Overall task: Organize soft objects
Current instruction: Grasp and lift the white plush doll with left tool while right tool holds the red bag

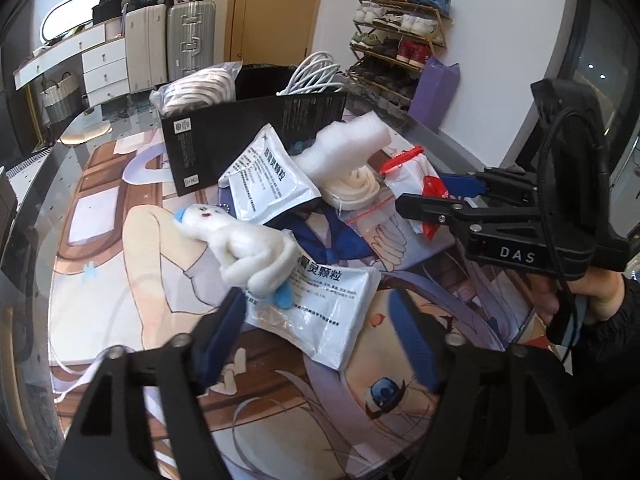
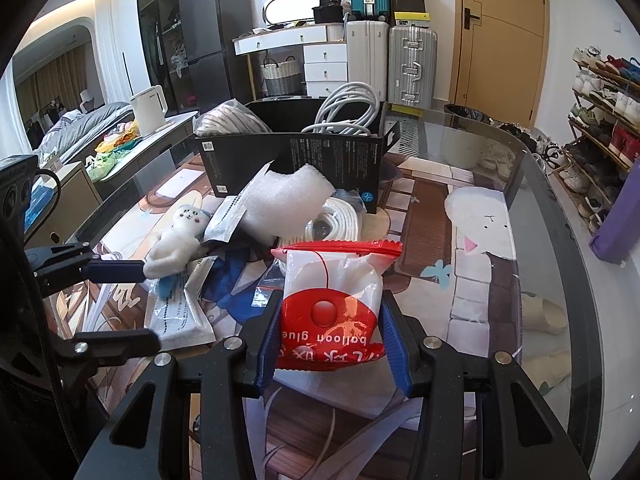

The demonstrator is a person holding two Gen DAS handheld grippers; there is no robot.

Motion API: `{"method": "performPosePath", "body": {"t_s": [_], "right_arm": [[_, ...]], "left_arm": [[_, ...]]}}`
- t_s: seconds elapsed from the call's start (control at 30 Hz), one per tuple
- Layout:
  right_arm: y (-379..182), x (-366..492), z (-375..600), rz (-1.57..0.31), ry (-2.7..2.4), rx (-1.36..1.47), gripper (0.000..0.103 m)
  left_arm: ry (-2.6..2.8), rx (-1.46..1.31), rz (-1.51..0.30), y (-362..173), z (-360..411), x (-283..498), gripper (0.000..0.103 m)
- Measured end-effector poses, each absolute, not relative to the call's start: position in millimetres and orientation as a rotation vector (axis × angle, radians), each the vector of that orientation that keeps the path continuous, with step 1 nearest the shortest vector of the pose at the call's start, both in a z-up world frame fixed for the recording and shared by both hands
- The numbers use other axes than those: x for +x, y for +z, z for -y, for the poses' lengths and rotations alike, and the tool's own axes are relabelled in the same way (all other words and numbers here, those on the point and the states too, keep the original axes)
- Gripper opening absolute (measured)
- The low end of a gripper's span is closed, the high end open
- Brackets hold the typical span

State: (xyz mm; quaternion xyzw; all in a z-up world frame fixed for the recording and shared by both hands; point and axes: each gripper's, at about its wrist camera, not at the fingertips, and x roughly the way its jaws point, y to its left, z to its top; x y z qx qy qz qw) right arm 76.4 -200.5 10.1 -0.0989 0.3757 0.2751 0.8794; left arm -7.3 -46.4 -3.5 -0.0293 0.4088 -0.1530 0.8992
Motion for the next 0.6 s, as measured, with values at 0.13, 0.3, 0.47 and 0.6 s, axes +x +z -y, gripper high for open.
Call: {"method": "performPosePath", "body": {"t_s": [0.13, 0.3, 0.47, 0.6], "right_arm": [[9, 77, 203, -0.782, 0.571, -0.199, 0.046], [9, 77, 203, -0.781, 0.577, -0.199, 0.046], [11, 77, 200, -0.771, 0.589, -0.210, 0.046], [14, 77, 198, -0.757, 0.592, -0.207, 0.046]], "left_arm": [[-0.275, -0.099, -0.811, 1, 37, -4, 0.082], [-0.177, -0.154, -0.815, -8, 24, 20, 0.081], [-0.176, -0.183, -0.842, -19, 20, 34, 0.060], [-0.195, -0.172, -0.829, -18, 21, 35, 0.042]]}}
